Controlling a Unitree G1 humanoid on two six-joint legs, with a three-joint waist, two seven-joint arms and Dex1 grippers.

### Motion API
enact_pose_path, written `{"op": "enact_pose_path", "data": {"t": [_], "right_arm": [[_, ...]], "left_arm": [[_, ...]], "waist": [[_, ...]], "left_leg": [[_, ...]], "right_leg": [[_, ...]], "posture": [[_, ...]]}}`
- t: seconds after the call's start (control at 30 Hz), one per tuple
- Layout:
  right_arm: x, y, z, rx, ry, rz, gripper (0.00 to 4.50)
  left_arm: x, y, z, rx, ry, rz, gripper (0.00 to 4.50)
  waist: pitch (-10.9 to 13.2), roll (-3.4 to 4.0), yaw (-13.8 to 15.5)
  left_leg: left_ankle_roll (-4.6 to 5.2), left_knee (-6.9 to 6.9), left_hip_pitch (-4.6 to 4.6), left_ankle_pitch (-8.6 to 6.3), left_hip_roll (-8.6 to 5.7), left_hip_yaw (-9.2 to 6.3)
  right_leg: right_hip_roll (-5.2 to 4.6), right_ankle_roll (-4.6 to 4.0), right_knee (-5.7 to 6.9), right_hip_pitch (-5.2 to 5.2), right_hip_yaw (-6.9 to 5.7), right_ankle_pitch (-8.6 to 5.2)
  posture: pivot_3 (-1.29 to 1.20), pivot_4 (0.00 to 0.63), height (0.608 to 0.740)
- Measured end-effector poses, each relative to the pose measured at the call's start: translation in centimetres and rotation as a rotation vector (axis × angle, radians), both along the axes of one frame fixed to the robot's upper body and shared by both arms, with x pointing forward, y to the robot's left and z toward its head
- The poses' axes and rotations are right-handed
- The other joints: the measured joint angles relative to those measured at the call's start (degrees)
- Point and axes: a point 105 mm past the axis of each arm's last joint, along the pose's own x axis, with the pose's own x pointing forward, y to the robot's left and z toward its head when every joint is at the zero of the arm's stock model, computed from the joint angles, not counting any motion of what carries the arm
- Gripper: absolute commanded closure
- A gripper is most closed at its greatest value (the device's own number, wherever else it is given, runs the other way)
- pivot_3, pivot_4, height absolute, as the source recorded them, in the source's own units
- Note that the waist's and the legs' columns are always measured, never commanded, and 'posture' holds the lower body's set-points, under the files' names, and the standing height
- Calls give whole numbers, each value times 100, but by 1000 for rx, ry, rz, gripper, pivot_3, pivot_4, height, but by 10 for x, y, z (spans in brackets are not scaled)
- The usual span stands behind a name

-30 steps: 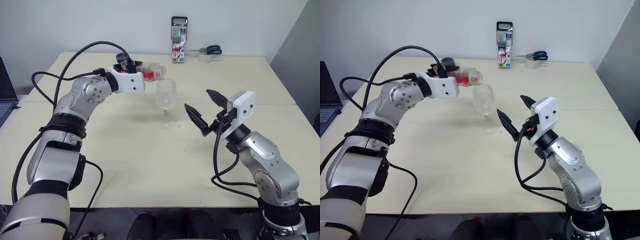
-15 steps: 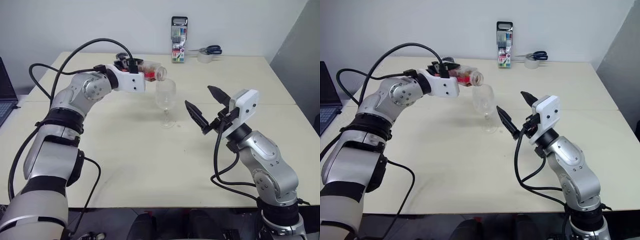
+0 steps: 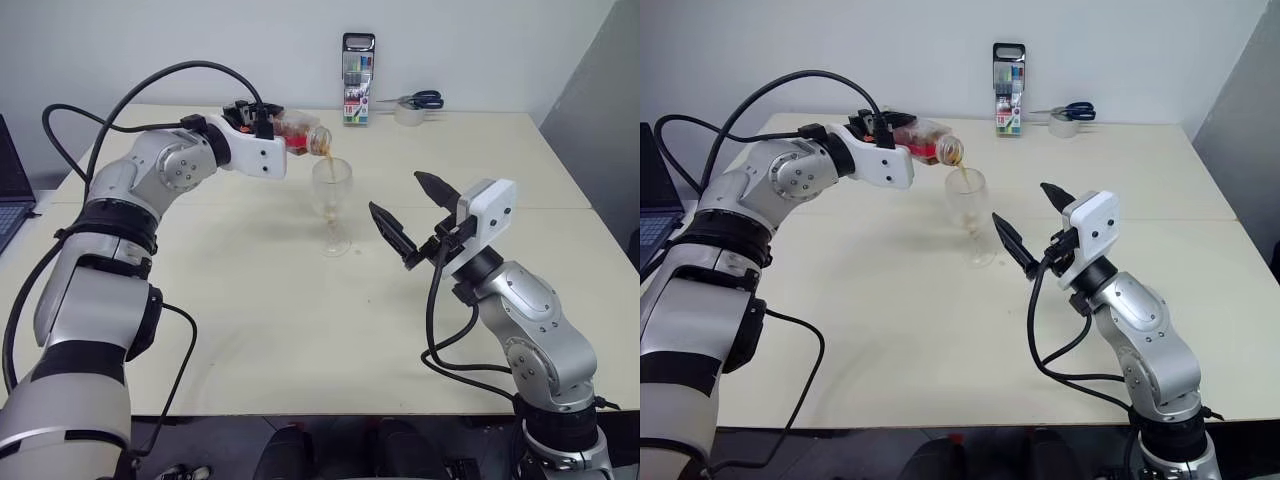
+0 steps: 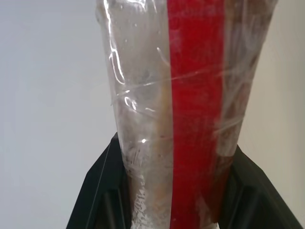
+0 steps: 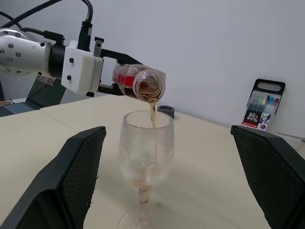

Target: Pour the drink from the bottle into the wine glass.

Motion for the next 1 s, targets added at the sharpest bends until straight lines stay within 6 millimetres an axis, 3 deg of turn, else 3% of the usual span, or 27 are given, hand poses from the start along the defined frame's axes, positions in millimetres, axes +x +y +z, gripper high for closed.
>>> {"op": "enact_pose_path", "data": {"t": [1.0], "right_arm": [[4, -2, 1, -1, 4, -3, 0]], "left_arm": [[0, 6, 16, 111, -59, 6, 2813]], "waist": [[0, 0, -2]], "left_leg": [[-1, 2, 0, 0, -1, 4]], "right_leg": [[0, 0, 3, -2, 2, 0]], "posture": [[0, 150, 740]]}}
